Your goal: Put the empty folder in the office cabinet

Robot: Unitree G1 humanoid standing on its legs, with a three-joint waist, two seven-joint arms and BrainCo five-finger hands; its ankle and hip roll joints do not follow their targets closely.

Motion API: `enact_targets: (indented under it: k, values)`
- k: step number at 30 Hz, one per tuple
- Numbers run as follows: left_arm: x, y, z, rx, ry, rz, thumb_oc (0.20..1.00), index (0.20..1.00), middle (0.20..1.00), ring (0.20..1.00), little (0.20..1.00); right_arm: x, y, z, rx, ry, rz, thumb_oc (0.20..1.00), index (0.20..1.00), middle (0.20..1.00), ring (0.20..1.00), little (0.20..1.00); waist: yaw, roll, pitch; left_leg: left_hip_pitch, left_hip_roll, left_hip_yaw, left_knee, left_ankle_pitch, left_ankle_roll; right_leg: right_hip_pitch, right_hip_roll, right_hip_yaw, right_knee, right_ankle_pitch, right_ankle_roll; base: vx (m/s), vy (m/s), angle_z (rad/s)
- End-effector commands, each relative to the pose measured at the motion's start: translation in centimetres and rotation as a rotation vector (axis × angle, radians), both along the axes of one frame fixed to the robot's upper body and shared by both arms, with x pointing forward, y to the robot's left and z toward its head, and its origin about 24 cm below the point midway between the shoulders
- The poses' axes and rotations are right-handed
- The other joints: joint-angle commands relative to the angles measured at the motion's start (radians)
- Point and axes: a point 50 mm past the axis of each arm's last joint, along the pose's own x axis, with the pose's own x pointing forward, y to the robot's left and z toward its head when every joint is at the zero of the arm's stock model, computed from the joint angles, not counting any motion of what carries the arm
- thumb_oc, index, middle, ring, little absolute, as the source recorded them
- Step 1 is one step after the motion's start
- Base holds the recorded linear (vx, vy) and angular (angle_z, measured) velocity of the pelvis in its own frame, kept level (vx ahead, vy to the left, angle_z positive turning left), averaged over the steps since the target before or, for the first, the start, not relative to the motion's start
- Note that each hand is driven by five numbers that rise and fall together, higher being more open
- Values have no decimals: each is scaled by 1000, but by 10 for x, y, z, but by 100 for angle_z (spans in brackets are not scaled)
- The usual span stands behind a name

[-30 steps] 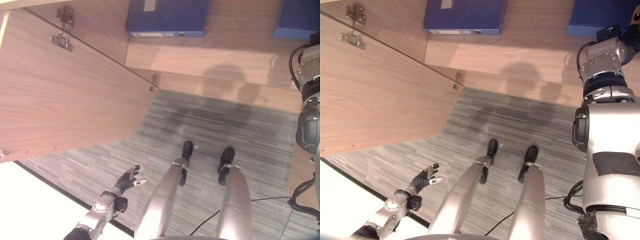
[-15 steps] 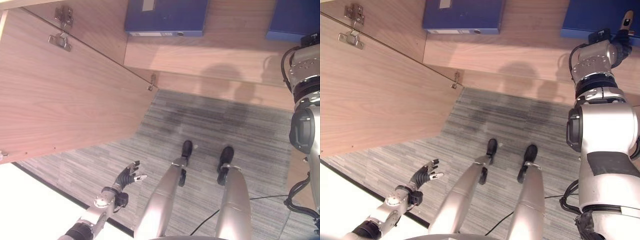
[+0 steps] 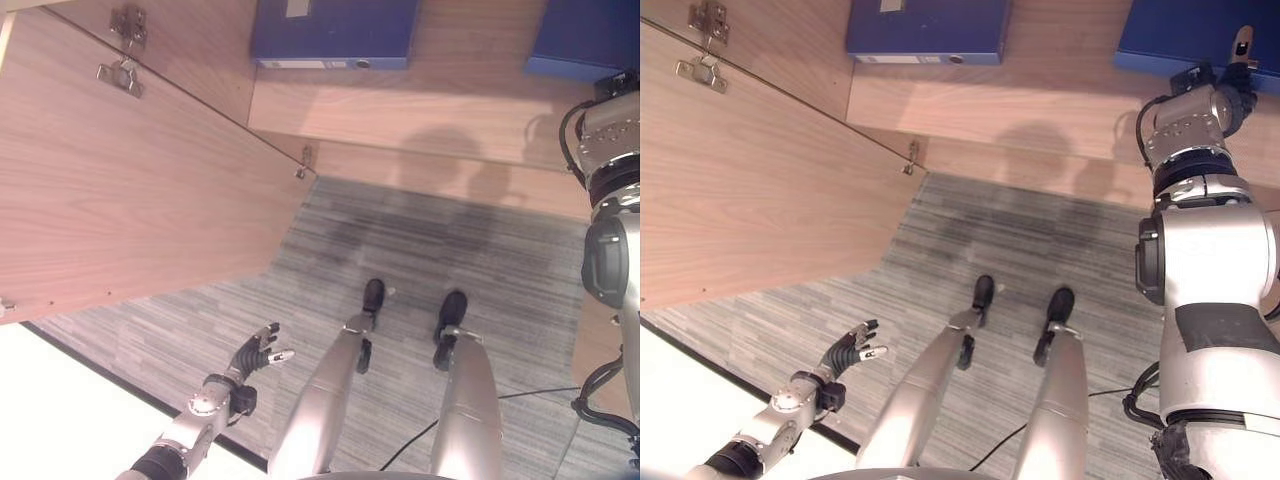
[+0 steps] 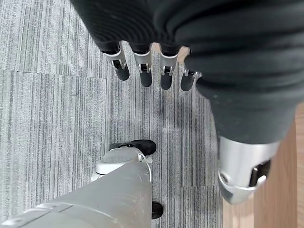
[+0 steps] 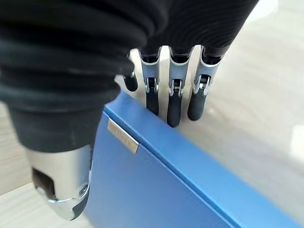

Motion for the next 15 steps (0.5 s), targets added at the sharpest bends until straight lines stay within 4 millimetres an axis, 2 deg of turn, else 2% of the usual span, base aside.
enact_targets:
  k: [1, 2, 3, 4, 5, 6, 7, 8, 10, 15]
  values:
    - [7, 14, 5, 54, -21, 6, 1000, 1000, 1000, 1000, 1000, -6, -7, 15, -25, -31, -23, 1000, 1000, 1000, 1000, 1000, 30, 5, 65, 42, 48, 40, -77, -68, -27, 129, 28, 40, 24, -136, 92, 7, 4, -5]
    - [9, 12, 6, 50, -24, 2, 1000, 1000, 1000, 1000, 1000, -7, -12, 3, 18, 2, -38, 1000, 1000, 1000, 1000, 1000, 27, 8, 67, 50, 49, 40, -88, -63, -27, 134, 30, 38, 17, -134, 92, -76, 8, -3]
    - [15, 2, 8, 11, -40, 2, 1000, 1000, 1000, 1000, 1000, -7, -18, -45, 94, 95, -49, 1000, 1000, 1000, 1000, 1000, 10, 21, 97, 43, 56, 50, -92, -38, -21, 125, 31, 26, 12, -110, 89, -92, 12, -3]
    - [12, 5, 6, 20, -30, -2, 1000, 1000, 1000, 1000, 1000, -7, -18, -53, 104, 104, -52, 1000, 1000, 1000, 1000, 1000, 15, 16, 89, 48, 57, 48, -96, -32, -21, 131, 31, 24, 8, -105, 89, -104, 5, -2]
    - [18, 6, 12, -9, -50, 3, 1000, 1000, 1000, 1000, 1000, -19, -39, -56, 59, 141, -79, 1000, 1000, 1000, 1000, 1000, 14, 17, 92, 51, 59, 47, -102, -27, -20, 133, 31, 21, 4, -106, 87, 0, 0, 0]
    - [13, 19, 11, -1, -38, 30, 1000, 1000, 1000, 1000, 1000, -56, -88, -64, 135, 145, -205, 1000, 1000, 1000, 1000, 1000, 15, 19, 99, 59, 56, 41, -114, -25, -22, 135, 26, 17, 0, -105, 89, 0, 0, 0]
    - [13, 18, 11, 1, -37, 27, 1000, 1000, 1000, 1000, 1000, -57, -90, -65, 138, 143, -206, 1000, 1000, 1000, 1000, 1000, 18, 18, 97, 60, 56, 41, -115, -24, -22, 136, 26, 16, 0, -106, 89, 0, 0, 0]
    - [11, 17, 9, -3, -24, 19, 1000, 1000, 1000, 1000, 1000, -66, -98, -82, 203, 145, -236, 1000, 1000, 1000, 1000, 1000, 12, 24, 102, 61, 55, 39, -114, -25, -22, 137, 23, 19, 0, -104, 92, 0, 0, 0]
    - [12, 18, 9, -2, -23, 25, 1000, 1000, 1000, 1000, 1000, -73, -103, -95, 253, 134, -266, 1000, 1000, 1000, 1000, 1000, 10, 23, 101, 64, 55, 38, -115, -25, -21, 139, 21, 20, 2, -103, 94, 0, 0, 0]
    - [15, 18, 11, -23, -36, 41, 1000, 1000, 1000, 1000, 1000, -70, -99, -105, 279, 136, -258, 1000, 1000, 1000, 1000, 1000, 15, 26, 98, 76, 55, 38, -141, -15, -20, 139, 20, 23, -8, -95, 101, 17, 6, -7]
